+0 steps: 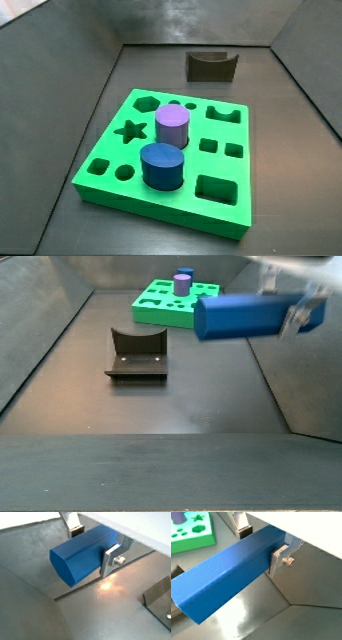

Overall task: Pick up the hexagon object. Move up. Place the hexagon object on the fixture. Regrasp the hexagon object. Move to above the board. Insert the hexagon object.
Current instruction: Place the hexagon object on the fixture.

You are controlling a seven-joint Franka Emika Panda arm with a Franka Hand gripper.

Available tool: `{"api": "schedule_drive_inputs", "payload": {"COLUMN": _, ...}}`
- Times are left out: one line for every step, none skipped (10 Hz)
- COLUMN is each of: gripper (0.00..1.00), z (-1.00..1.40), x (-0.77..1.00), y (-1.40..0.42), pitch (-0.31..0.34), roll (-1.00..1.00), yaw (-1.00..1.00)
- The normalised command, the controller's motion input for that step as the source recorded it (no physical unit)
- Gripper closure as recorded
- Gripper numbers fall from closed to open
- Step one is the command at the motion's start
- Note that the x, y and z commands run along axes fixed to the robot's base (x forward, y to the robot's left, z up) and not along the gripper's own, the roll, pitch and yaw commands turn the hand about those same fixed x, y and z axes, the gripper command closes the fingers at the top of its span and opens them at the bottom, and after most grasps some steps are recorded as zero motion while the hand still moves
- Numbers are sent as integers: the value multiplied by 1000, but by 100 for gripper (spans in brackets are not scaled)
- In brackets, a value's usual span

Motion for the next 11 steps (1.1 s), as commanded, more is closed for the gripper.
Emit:
{"api": "schedule_drive_inputs", "payload": {"gripper": 100, "z": 229, "x": 1000, "y": -814, "pitch": 55, "roll": -51, "yaw": 1000}}
{"api": "schedule_drive_inputs", "payload": {"gripper": 100, "z": 201, "x": 1000, "y": -808, "pitch": 58, "roll": -50, "yaw": 1000}}
{"api": "schedule_drive_inputs", "payload": {"gripper": 100, "z": 194, "x": 1000, "y": -757, "pitch": 67, "roll": -55, "yaw": 1000}}
{"api": "schedule_drive_inputs", "payload": {"gripper": 100, "z": 182, "x": 1000, "y": -700, "pitch": 71, "roll": -59, "yaw": 1000}}
{"api": "schedule_drive_inputs", "payload": {"gripper": 100, "z": 173, "x": 1000, "y": -656, "pitch": 74, "roll": -63, "yaw": 1000}}
{"api": "schedule_drive_inputs", "payload": {"gripper": 100, "z": 153, "x": 1000, "y": -582, "pitch": 82, "roll": -70, "yaw": 1000}}
{"api": "schedule_drive_inputs", "payload": {"gripper": 100, "z": 143, "x": 1000, "y": -541, "pitch": 89, "roll": -75, "yaw": 1000}}
{"api": "schedule_drive_inputs", "payload": {"gripper": 100, "z": 123, "x": 1000, "y": -463, "pitch": 99, "roll": -83, "yaw": 1000}}
{"api": "schedule_drive_inputs", "payload": {"gripper": 100, "z": 108, "x": 1000, "y": -401, "pitch": 109, "roll": -91, "yaw": 1000}}
{"api": "schedule_drive_inputs", "payload": {"gripper": 100, "z": 97, "x": 1000, "y": -356, "pitch": 118, "roll": -98, "yaw": 1000}}
{"api": "schedule_drive_inputs", "payload": {"gripper": 100, "z": 88, "x": 1000, "y": -321, "pitch": 125, "roll": -103, "yaw": 1000}}
